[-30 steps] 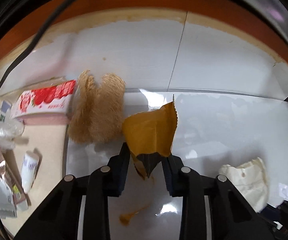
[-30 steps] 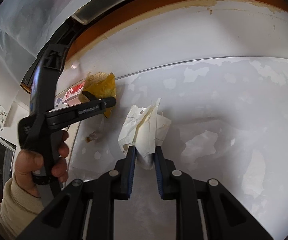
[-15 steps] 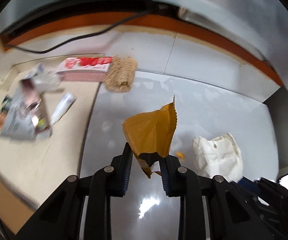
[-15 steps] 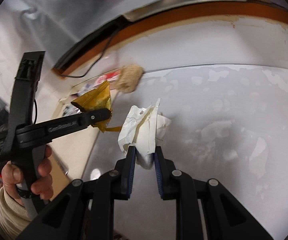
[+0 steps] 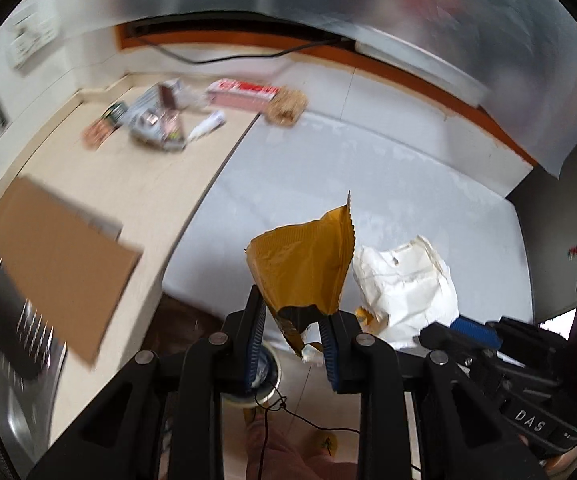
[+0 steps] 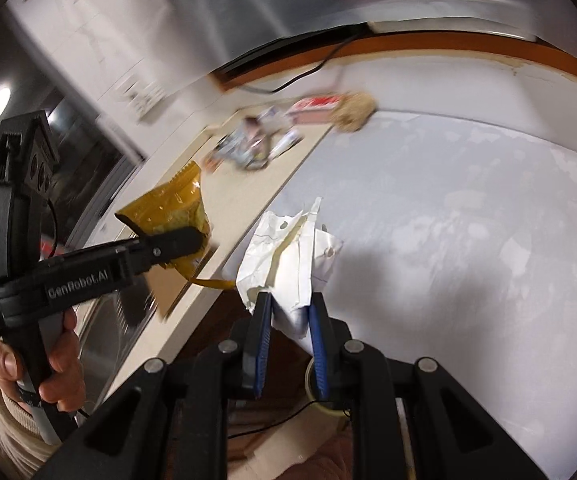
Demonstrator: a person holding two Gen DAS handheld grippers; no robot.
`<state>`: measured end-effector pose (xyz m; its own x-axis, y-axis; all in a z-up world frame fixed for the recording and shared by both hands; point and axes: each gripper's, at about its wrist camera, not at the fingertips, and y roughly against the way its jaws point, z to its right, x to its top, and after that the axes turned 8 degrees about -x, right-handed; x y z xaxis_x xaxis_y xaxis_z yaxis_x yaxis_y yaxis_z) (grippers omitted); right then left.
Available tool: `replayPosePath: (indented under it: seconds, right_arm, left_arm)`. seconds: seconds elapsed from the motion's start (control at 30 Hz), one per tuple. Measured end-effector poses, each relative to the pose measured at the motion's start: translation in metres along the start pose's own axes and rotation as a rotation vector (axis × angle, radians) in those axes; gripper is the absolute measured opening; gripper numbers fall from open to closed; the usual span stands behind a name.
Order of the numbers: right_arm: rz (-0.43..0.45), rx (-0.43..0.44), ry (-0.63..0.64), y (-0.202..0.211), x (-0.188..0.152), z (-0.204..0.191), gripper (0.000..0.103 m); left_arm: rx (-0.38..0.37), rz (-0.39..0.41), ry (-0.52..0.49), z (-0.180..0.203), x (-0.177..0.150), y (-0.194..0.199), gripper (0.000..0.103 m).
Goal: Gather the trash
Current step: 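Carry the yellow wrapper and white bag down over the floor bin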
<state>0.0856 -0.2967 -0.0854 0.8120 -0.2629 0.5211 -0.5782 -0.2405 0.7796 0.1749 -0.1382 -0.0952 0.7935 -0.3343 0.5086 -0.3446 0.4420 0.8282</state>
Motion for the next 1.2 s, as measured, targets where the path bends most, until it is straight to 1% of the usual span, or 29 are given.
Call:
replayPosePath:
  seconds: [0.13,0.23,0.27,0.4,0.47,0.57,0.67,0.8,0.9,1.07,1.1,1.2]
  right_arm:
    - [-0.05,0.029,0.057,0.003,-0.03,-0.012,0.019]
    - [-0.093,0.044,0.078,-0.003,-0.05,-0.019,0.019]
    - [-0.106,0.047,0.083,-0.006,-0.055,-0.02,0.019]
    - [-0.172,0.054,0.103,-0.028,-0.079,-0.027,0.019]
    - [-0.194,0.053,0.107,-0.037,-0.089,-0.029,0.019]
    - [-0.231,0.038,0.116,-0.061,-0.103,-0.029,0.019]
    - [-0.268,0.004,0.135,-0.094,-0.12,-0.027,0.019]
    - [-0.313,-0.041,0.157,-0.139,-0.137,-0.02,0.019]
    - [-0.351,-0.066,0.175,-0.182,-0.154,-0.013,0.019]
    - [-0.388,-0.094,0.188,-0.252,-0.175,0.002,0.019]
    - [-0.397,-0.1,0.194,-0.272,-0.181,0.006,0.019]
    - [-0.419,-0.118,0.209,-0.316,-0.192,0.013,0.021]
  left_arm:
    - [0.027,-0.013,0.042,-0.004,-0.049,0.011,0.024]
    - [0.057,-0.036,0.063,-0.007,-0.083,0.01,0.024]
    - [0.061,-0.044,0.067,-0.008,-0.089,0.008,0.024]
    - [0.085,-0.096,0.09,-0.017,-0.121,-0.006,0.024]
    - [0.09,-0.122,0.105,-0.025,-0.135,-0.017,0.024]
    - [0.095,-0.154,0.126,-0.039,-0.153,-0.039,0.024]
    - [0.107,-0.178,0.144,-0.055,-0.17,-0.064,0.024]
    - [0.114,-0.221,0.185,-0.084,-0.191,-0.11,0.024]
    - [0.129,-0.252,0.208,-0.111,-0.204,-0.153,0.024]
    - [0.108,-0.275,0.226,-0.149,-0.214,-0.217,0.025]
    - [0.098,-0.278,0.224,-0.155,-0.216,-0.228,0.025]
    - [0.09,-0.306,0.219,-0.175,-0.228,-0.271,0.03]
